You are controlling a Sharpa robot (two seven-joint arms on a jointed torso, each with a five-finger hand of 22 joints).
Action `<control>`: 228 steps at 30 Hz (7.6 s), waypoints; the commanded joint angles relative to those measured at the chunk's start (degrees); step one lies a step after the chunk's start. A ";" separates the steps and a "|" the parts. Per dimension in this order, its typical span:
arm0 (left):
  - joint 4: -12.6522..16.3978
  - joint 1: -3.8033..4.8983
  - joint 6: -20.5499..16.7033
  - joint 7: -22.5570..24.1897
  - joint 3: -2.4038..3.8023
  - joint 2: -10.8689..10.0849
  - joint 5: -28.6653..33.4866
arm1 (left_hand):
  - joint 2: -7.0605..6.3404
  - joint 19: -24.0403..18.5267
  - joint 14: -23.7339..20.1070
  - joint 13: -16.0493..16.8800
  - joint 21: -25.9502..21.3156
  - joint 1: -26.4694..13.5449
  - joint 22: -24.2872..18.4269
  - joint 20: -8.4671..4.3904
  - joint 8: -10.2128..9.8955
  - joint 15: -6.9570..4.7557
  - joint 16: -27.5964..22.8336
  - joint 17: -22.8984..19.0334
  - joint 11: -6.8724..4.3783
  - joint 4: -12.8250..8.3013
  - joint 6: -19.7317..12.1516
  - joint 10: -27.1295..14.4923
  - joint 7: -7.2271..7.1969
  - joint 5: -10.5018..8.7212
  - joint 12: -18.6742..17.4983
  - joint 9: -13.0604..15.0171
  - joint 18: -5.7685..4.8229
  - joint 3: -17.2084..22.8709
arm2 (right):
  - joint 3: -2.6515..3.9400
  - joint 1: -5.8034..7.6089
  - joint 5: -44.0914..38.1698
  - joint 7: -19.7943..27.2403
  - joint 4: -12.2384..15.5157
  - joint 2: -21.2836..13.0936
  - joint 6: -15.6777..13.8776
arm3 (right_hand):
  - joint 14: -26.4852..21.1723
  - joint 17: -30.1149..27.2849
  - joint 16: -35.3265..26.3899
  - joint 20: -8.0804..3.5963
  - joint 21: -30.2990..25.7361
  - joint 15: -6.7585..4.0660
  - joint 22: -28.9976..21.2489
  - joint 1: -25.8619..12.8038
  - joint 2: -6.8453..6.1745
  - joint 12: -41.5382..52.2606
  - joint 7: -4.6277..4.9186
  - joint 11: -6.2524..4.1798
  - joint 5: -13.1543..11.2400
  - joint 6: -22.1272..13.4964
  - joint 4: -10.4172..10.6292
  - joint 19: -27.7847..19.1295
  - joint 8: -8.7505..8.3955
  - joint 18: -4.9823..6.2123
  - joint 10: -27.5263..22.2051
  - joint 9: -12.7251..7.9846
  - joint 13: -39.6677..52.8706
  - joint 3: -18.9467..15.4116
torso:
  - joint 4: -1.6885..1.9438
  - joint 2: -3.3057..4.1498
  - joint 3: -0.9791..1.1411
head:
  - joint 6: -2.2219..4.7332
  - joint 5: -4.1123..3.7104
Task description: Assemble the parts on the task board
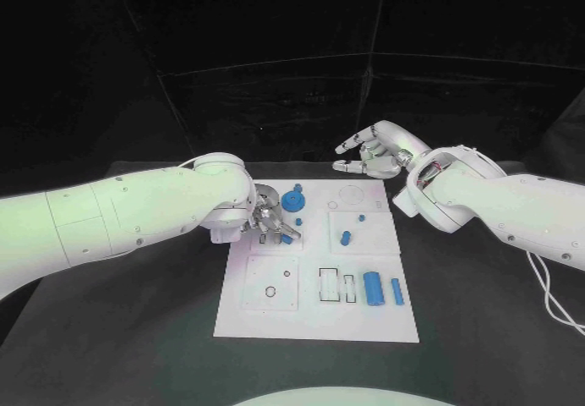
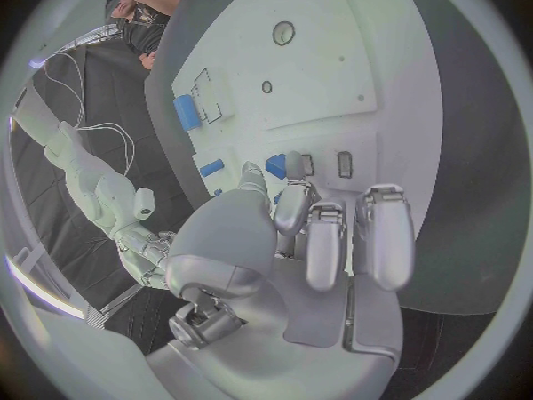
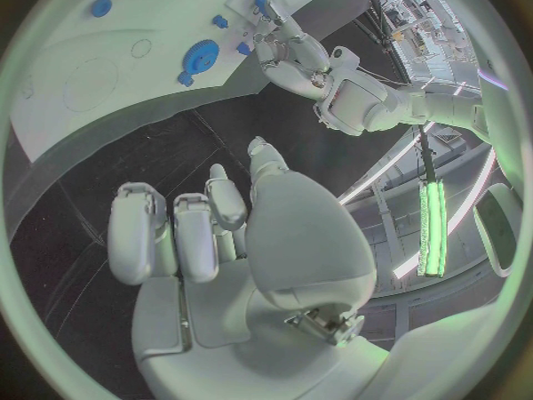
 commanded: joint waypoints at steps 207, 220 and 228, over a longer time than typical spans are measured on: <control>8.98 -5.46 -24.04 5.51 -0.17 -8.71 -9.30 | -11.54 1.90 5.84 0.80 -1.58 -6.63 2.16 -0.03 -2.27 -0.10 0.18 15.09 0.16 -19.94 -0.67 1.35 0.64 3.36 -1.30 5.13 -0.48 58.07 | 0.03 0.11 -0.17 1.67 -1.46 0.41 3.52 | 3.50 3.27 -0.34 -0.33 -0.41 -0.28 -0.03 2.62 1.49 -0.52 0.04 -0.35 5.11 0.04 -1.06 -0.22 0.72 0.09 -0.25 -0.03 -0.30 -1.11 | -0.05 -0.02 0.05 | -1.17 1.14; 8.95 -5.70 -19.30 3.79 -0.23 -8.51 -9.33 | -11.98 1.85 5.84 0.70 -1.73 -6.71 2.01 -0.03 -2.03 -0.10 0.18 15.09 0.15 -20.04 -0.67 1.34 0.60 3.69 -1.40 5.34 -0.45 58.60 | 0.03 0.11 -0.17 1.56 -1.53 0.46 3.33 | 3.50 3.23 -0.37 -0.33 -0.43 -0.29 -0.07 2.68 1.57 -0.56 0.03 -0.36 5.20 0.05 -1.06 -0.24 0.73 0.10 -0.27 -0.03 -0.33 -1.08 | -0.02 -0.06 0.08 | -1.37 0.79; 8.73 -5.73 -18.53 3.48 -0.23 -8.34 -9.33 | -12.05 1.85 5.84 0.63 -1.75 -6.72 1.99 -0.03 -1.99 -0.10 0.18 15.09 0.14 -20.05 -0.67 1.31 0.60 3.77 -1.47 5.38 -0.44 58.70 | 0.03 0.11 -0.17 1.55 -1.48 0.43 3.30 | 3.50 3.23 -0.37 -0.33 -0.43 -0.29 -0.07 2.68 1.57 -0.56 0.03 -0.36 5.20 0.05 -1.06 -0.24 0.73 0.10 -0.27 -0.03 -0.33 -1.08 | 0.02 -0.04 0.07 | -1.46 0.48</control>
